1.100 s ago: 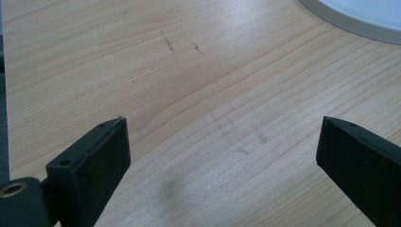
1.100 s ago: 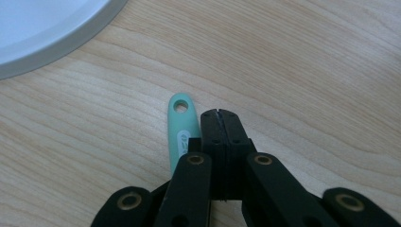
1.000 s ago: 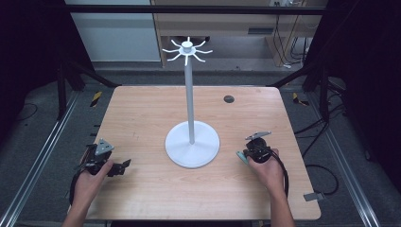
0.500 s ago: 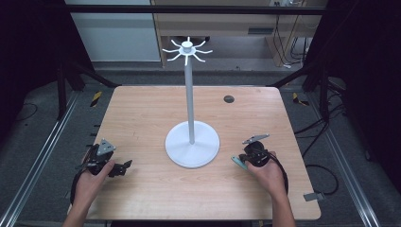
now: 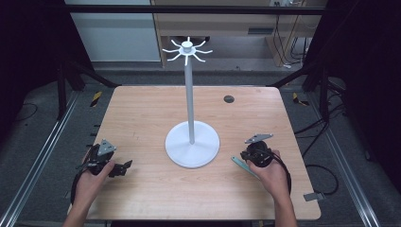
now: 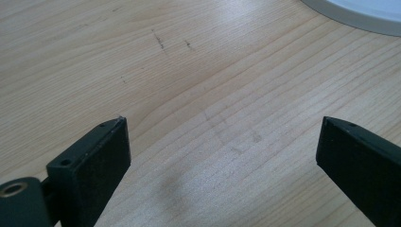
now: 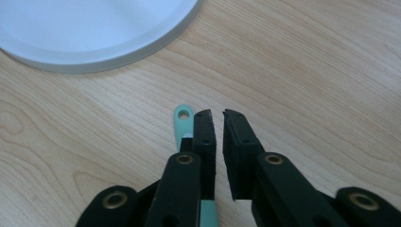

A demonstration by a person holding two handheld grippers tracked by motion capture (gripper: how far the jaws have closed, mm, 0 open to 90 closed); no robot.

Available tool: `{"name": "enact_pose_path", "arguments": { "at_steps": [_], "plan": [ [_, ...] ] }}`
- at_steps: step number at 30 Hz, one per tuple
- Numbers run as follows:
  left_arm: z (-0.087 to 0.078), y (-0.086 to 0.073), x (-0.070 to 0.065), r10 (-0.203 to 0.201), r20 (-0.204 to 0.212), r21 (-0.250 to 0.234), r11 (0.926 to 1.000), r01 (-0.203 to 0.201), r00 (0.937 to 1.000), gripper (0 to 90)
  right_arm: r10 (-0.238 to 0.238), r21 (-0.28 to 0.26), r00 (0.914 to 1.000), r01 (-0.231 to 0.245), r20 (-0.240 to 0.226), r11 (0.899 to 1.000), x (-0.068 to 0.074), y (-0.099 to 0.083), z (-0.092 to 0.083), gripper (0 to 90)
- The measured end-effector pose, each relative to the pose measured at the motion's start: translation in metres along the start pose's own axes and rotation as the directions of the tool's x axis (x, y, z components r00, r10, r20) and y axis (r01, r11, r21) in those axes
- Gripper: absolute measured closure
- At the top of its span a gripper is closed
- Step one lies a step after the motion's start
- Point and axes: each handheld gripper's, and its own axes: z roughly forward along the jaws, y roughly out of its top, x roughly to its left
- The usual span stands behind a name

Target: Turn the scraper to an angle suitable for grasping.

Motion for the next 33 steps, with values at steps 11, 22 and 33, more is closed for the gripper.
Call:
{"name": "enact_pose_path", "arguments": {
  "at_steps": [11, 22, 33],
  "plan": [
    [0.001, 0.000, -0.002, 0.003, 0.003, 0.003, 1.0000, -0.003, 1.0000, 3.5, -0.039, 0.048, 0.9992, 0.038, 0.007, 0.998, 0.009, 0.007, 0.000, 62.6],
    [0.003, 0.001, -0.005, 0.025, 0.002, 0.013, 0.9996, -0.025, 0.9997, 3.6, -0.107, 0.175, 0.9943, 0.104, 0.006, 0.979, 0.013, 0.017, 0.001, 60.2],
    [0.003, 0.000, -0.004, 0.031, -0.001, 0.020, 0.9993, -0.031, 0.9995, 3.6, -0.156, 0.249, 0.9878, 0.153, -0.010, 0.956, 0.010, 0.024, 0.002, 60.3]
  ]
}}
